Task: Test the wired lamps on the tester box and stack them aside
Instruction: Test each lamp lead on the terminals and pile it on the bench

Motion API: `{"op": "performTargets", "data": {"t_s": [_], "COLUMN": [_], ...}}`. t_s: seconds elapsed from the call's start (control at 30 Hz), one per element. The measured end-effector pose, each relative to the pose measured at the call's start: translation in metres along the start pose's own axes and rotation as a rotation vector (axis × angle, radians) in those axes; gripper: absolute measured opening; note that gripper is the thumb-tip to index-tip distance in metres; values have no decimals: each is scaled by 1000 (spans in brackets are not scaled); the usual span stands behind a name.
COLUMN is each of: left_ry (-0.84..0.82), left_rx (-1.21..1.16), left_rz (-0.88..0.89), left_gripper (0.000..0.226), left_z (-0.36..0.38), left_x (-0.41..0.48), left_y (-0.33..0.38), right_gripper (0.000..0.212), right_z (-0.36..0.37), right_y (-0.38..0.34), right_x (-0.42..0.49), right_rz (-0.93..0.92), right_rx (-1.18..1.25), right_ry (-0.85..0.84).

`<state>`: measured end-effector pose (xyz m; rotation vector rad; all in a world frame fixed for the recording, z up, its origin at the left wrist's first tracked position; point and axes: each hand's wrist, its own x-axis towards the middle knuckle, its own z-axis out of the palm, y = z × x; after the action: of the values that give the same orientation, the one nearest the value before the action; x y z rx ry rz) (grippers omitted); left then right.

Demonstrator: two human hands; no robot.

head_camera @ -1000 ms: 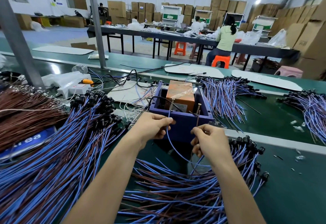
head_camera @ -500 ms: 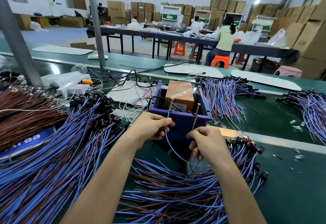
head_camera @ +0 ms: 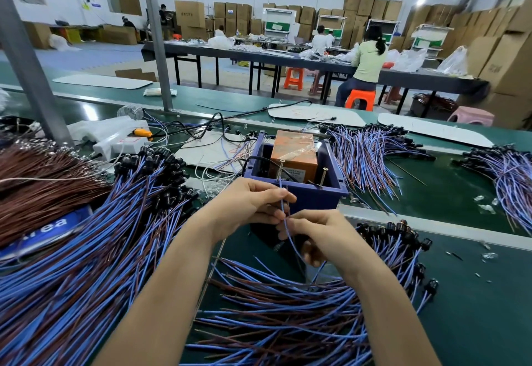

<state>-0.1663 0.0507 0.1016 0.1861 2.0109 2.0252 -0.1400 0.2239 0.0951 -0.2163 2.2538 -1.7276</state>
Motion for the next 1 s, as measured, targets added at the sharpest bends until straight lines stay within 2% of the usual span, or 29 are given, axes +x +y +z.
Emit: {"op": "performTargets", "data": {"t_s": [0.07, 0.1, 0.2, 0.27, 0.37, 0.43, 0.6, 0.7, 0.8, 0.93, 1.0], "left_ry": [6, 74, 421, 469, 384, 394, 516, 495, 377, 73, 40], "left_rx": [62, 182, 905, 1134, 1183, 1196, 1122, 1087, 973, 676, 612], "left_rz": [-39, -62, -165, -277, -340, -324, -316, -302, -194, 10, 116], "left_gripper": [21, 19, 21, 31, 42, 44, 35, 27, 21, 20, 18], "left_z": [-14, -25, -63, -73, -68, -64, -55, -52, -56, -43, -27], "left_x": [-6, -9, -15, -18, -14, -9, -2, -4, -13, -38, -42], "left_y": [4, 5, -1, -8, -16, -21, -35, -29, -5, 28, 36], "right_gripper": [22, 22, 20, 19, 22, 25, 27, 27, 25, 20, 20], "right_z": [0, 0, -1, 1, 3, 2, -3, -4, -4, 4, 12], "right_y": [-4, -5, -11, -12, -13, -13, -13, -13, -13, -13, -14], "right_x": [-5, -7, -14, -15, -13, -14, -16, -16, -14, -11, -10], "right_rz": [11, 18, 17, 5, -7, -15, -30, -34, -20, -4, -5], "right_rx": [-66, -101, -198, -226, -231, -219, -195, -177, -116, 6, 66], "right_ry": [-142, -212, -382, -389, -368, -385, -378, -342, -249, -181, -177]}}
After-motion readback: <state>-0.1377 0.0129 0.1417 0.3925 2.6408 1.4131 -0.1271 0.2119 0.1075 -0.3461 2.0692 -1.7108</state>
